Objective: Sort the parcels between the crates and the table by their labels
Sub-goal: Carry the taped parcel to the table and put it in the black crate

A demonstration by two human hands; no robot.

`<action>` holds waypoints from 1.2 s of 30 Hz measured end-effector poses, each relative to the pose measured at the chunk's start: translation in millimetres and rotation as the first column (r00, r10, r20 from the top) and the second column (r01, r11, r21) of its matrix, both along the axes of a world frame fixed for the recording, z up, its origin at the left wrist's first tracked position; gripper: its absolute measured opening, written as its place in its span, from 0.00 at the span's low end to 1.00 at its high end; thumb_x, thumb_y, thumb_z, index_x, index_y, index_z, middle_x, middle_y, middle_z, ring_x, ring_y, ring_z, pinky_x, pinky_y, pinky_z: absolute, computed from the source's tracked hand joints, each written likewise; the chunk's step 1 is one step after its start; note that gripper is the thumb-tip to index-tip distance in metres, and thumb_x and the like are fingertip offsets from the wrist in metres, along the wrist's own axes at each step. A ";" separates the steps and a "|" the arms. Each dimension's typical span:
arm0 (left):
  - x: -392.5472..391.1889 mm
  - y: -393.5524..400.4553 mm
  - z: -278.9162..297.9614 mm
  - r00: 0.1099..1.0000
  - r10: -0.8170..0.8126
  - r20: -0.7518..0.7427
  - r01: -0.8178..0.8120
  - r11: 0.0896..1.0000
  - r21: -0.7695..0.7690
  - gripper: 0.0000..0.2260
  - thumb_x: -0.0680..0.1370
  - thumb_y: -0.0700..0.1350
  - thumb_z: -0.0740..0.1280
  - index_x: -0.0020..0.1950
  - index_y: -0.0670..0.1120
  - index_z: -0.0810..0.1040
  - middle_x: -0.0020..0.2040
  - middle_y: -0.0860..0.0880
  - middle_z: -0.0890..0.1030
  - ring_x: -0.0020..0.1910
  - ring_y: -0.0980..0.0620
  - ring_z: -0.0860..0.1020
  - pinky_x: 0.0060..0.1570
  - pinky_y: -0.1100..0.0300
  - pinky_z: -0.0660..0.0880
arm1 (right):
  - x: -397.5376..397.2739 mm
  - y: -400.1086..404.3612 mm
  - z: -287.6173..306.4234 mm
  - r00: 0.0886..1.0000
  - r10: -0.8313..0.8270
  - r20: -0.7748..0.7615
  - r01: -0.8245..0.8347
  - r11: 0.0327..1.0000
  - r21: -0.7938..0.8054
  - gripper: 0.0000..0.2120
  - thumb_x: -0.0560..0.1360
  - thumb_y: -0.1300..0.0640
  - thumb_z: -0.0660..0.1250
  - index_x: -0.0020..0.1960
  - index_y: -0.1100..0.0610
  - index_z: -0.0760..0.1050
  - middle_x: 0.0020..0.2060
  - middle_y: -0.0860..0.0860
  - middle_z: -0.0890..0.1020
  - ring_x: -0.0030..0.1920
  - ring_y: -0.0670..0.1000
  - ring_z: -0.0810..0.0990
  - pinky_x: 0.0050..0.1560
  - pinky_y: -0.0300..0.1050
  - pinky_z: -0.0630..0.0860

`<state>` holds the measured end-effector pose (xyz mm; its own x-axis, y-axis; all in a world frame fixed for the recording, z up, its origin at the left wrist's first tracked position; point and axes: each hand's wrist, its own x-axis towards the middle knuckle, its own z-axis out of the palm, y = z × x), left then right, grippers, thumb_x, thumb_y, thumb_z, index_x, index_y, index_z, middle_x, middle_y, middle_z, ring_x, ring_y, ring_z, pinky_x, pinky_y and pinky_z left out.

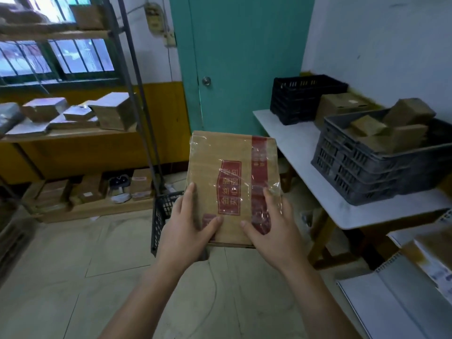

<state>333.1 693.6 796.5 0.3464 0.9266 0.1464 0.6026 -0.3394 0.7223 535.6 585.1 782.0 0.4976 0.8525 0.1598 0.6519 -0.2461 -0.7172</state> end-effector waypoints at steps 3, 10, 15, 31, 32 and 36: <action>17.2 40.1 -8.5 0.999 -0.021 0.033 0.021 1.000 -0.005 0.49 0.75 0.67 0.73 0.85 0.64 0.44 0.83 0.55 0.60 0.77 0.52 0.68 0.70 0.47 0.76 | 15.6 40.8 -5.6 1.000 -0.010 0.001 0.010 1.000 -0.022 0.48 0.77 0.32 0.72 0.85 0.33 0.44 0.82 0.41 0.52 0.78 0.51 0.67 0.63 0.44 0.71; 65.1 148.2 -8.8 0.998 -0.045 0.038 0.045 0.999 0.000 0.48 0.76 0.68 0.71 0.86 0.63 0.44 0.83 0.54 0.62 0.74 0.50 0.72 0.67 0.47 0.78 | 61.2 147.0 -3.1 0.999 -0.049 0.018 0.049 0.999 -0.008 0.49 0.75 0.31 0.72 0.84 0.31 0.43 0.82 0.40 0.52 0.79 0.51 0.66 0.66 0.48 0.72; 101.7 228.8 0.9 0.994 -0.102 0.027 0.101 0.995 0.028 0.48 0.76 0.69 0.70 0.86 0.62 0.44 0.83 0.53 0.62 0.74 0.50 0.72 0.67 0.48 0.76 | 93.0 216.9 3.9 0.996 -0.087 0.024 0.085 0.994 0.068 0.49 0.75 0.33 0.75 0.85 0.32 0.47 0.81 0.41 0.55 0.76 0.48 0.68 0.68 0.46 0.73; 285.6 402.4 -13.7 0.970 -0.244 0.002 0.244 0.970 -0.002 0.47 0.77 0.67 0.71 0.86 0.62 0.43 0.80 0.55 0.62 0.69 0.60 0.68 0.67 0.53 0.77 | 263.4 367.6 -29.2 0.983 -0.175 -0.056 0.180 0.977 0.113 0.47 0.73 0.30 0.71 0.84 0.34 0.49 0.81 0.42 0.57 0.72 0.45 0.73 0.66 0.46 0.78; 301.3 413.4 -12.1 0.969 -0.249 -0.003 0.249 0.969 0.002 0.47 0.77 0.68 0.71 0.85 0.62 0.44 0.79 0.55 0.63 0.69 0.58 0.70 0.66 0.51 0.78 | 278.4 377.9 -28.6 0.982 -0.181 -0.050 0.186 0.975 0.120 0.47 0.74 0.32 0.73 0.85 0.35 0.50 0.80 0.42 0.57 0.71 0.43 0.73 0.65 0.43 0.76; 356.1 449.3 -5.9 0.969 -0.246 -0.024 0.246 0.969 0.021 0.47 0.77 0.68 0.71 0.86 0.62 0.45 0.78 0.56 0.66 0.58 0.64 0.72 0.62 0.54 0.77 | 331.4 412.1 -21.5 0.979 -0.198 -0.048 0.203 0.970 0.131 0.47 0.75 0.36 0.75 0.85 0.38 0.53 0.78 0.42 0.60 0.64 0.34 0.69 0.61 0.40 0.75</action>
<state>689.1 1142.9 790.6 0.5666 0.8089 0.1571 0.5135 -0.4957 0.7004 867.0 997.1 760.5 0.6634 0.7068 0.2458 0.5736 -0.2693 -0.7736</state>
